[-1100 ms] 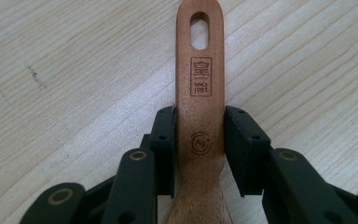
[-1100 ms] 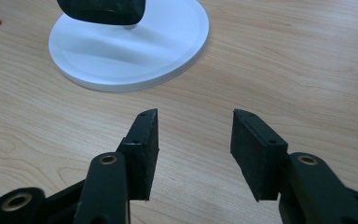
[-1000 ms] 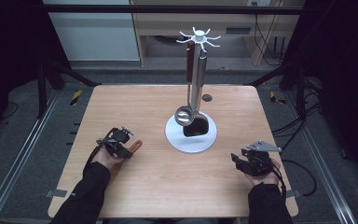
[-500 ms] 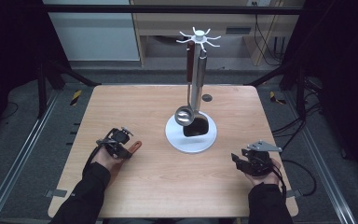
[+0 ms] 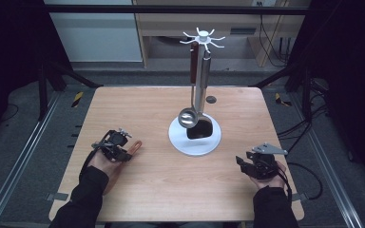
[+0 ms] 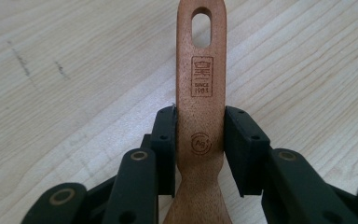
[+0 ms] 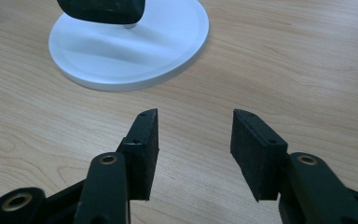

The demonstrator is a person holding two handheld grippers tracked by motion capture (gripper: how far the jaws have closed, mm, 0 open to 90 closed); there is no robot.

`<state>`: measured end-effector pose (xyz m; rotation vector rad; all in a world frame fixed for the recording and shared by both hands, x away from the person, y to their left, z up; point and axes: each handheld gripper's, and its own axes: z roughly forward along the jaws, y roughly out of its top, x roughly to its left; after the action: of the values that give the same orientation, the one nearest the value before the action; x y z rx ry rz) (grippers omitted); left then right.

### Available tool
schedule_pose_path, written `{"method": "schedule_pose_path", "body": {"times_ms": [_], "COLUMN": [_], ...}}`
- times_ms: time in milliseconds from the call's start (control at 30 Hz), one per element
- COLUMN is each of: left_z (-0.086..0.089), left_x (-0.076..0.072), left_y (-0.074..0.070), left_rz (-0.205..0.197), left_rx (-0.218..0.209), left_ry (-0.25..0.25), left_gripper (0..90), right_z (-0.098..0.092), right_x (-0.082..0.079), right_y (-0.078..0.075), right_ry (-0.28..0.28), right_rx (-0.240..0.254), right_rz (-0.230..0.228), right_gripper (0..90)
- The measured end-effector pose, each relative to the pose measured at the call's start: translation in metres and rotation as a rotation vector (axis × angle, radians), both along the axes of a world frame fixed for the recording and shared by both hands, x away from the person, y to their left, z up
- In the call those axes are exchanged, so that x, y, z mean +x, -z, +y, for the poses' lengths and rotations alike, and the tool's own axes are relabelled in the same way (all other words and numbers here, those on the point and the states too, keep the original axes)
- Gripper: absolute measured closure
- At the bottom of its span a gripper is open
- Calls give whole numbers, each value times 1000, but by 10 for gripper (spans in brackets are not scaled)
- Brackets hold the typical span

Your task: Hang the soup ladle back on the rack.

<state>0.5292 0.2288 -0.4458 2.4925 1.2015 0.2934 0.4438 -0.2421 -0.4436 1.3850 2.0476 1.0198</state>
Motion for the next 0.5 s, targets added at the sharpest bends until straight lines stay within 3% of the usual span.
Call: {"method": "schedule_pose_path", "body": {"times_ms": [300,500], "left_z": [6,14], "left_x": [-8,-13], "left_y": [-10,-18], "left_rz": [-22,-59], "left_rx": [-23,-53], "left_ry": [1,-17], "left_gripper": [655,655], "right_z": [0,0], "right_x": [0,0], "right_y": [0,0], "right_ry": [0,0], "right_rx": [2,1], "right_rz": [-1,-3], "right_gripper": [518,518]}}
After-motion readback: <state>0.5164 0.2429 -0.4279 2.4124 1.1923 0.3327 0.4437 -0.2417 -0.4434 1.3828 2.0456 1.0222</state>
